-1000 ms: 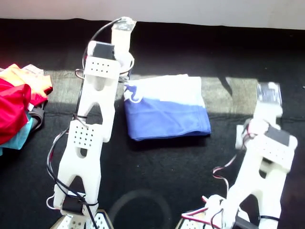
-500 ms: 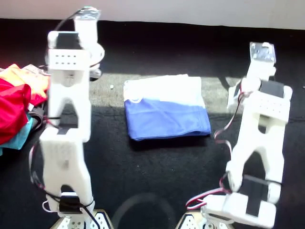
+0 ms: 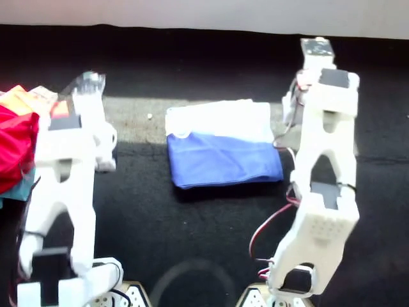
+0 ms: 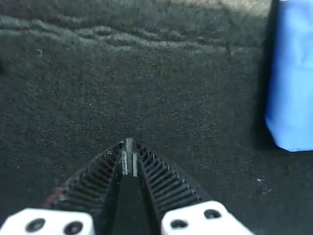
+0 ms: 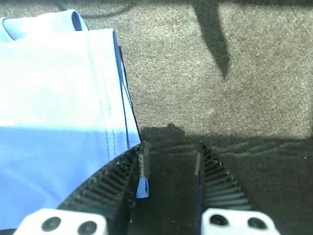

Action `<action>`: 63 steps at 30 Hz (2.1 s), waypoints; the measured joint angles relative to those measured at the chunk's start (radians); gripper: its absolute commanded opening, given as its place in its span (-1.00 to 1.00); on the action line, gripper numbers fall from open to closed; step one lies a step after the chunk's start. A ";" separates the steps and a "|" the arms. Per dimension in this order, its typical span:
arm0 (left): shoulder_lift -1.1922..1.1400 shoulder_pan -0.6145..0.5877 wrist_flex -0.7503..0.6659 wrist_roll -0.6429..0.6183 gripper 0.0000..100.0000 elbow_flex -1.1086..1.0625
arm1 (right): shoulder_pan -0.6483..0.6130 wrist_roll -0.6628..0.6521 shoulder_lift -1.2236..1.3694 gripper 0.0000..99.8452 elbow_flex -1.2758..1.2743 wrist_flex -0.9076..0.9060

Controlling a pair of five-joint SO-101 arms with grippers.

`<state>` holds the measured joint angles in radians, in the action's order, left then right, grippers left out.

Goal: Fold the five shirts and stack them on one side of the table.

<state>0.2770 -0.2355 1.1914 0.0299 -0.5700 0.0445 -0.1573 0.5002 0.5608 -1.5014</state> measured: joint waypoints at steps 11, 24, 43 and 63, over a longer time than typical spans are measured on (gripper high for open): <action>0.057 -0.040 -0.411 0.169 -0.98 -0.431 | -0.091 0.000 0.269 -0.51 0.310 -0.081; 0.015 -0.040 -0.482 0.186 -0.98 -0.456 | -0.140 -0.031 0.488 -0.68 0.516 -0.081; 0.015 -0.057 -0.491 0.132 -0.98 -0.456 | -0.140 -0.150 0.526 -0.98 0.767 -0.077; 0.015 -0.057 -0.493 0.132 -0.98 -0.456 | -0.127 -0.060 0.528 -0.56 0.741 -0.250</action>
<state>0.2923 -0.2923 0.6989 0.1619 -1.0257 -0.0829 -0.2171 1.0280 1.3019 -1.7515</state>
